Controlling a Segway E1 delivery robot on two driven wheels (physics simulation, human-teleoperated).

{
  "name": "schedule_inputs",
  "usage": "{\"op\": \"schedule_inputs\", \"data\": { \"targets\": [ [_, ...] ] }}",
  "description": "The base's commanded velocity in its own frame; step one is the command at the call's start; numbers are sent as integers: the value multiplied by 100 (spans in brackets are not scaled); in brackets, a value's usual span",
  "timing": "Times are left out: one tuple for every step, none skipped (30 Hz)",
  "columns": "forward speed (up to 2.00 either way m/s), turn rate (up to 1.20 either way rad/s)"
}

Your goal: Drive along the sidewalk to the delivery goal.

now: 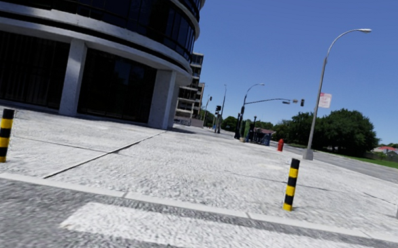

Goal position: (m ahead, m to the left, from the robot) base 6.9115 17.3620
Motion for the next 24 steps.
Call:
{"op": "schedule_inputs", "data": {
  "targets": [
    [200,0],
    [200,0],
    [200,1],
    [200,4],
    [200,6],
    [200,9],
    [200,9],
    [200,13],
    [200,16],
    [200,18],
    [200,18],
    [200,18],
    [200,18],
    [200,18],
    [200,18],
    [200,18],
    [200,18],
    [200,18],
    [200,18],
    [199,19],
    [199,19],
    [192,21],
    [187,22],
    [181,23]
  ]
}}
